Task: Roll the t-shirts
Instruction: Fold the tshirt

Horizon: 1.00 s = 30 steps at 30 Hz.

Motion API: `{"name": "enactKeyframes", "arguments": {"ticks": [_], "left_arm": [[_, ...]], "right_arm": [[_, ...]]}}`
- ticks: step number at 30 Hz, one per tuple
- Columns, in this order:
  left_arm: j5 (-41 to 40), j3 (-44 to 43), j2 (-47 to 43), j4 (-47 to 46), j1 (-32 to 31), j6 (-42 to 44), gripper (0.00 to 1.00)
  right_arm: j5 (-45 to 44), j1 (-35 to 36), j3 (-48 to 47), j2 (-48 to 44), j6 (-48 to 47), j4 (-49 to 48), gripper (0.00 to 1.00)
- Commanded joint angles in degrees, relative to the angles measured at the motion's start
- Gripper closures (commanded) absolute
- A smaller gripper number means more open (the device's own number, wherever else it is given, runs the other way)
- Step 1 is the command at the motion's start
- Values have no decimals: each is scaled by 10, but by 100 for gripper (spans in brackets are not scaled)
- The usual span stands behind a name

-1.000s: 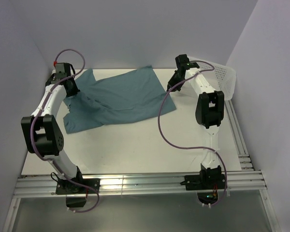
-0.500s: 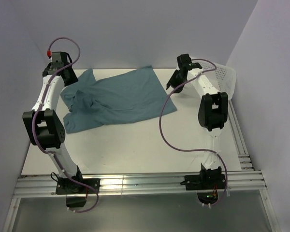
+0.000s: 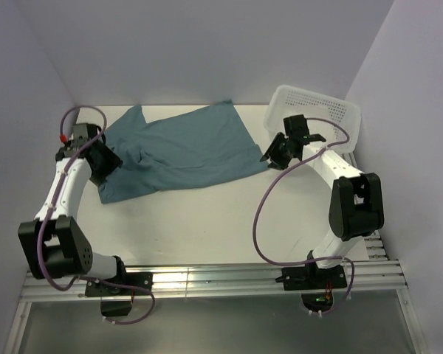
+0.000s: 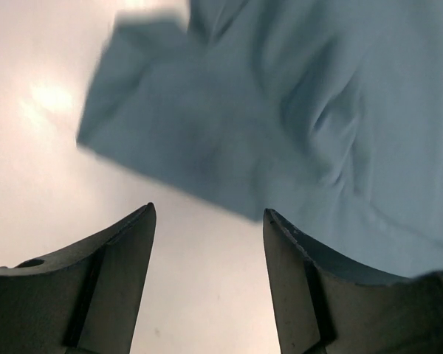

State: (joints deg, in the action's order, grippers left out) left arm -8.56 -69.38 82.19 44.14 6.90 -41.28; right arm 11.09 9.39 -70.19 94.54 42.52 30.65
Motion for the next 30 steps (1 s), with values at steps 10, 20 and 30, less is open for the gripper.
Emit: {"name": "enactKeyframes", "arguments": {"ticks": [10,20,30], "left_arm": [[81,178,-115,-24,31,-91,35],[116,243,-107,-62,124,-77,34],[107,261,-65,-108,165,-99,34]], "right_arm": [[-80,11,111,21,102,-216,53],[-155,42,86,90,138,-204,52],[-201,51,58,118,191,-170,67]]}}
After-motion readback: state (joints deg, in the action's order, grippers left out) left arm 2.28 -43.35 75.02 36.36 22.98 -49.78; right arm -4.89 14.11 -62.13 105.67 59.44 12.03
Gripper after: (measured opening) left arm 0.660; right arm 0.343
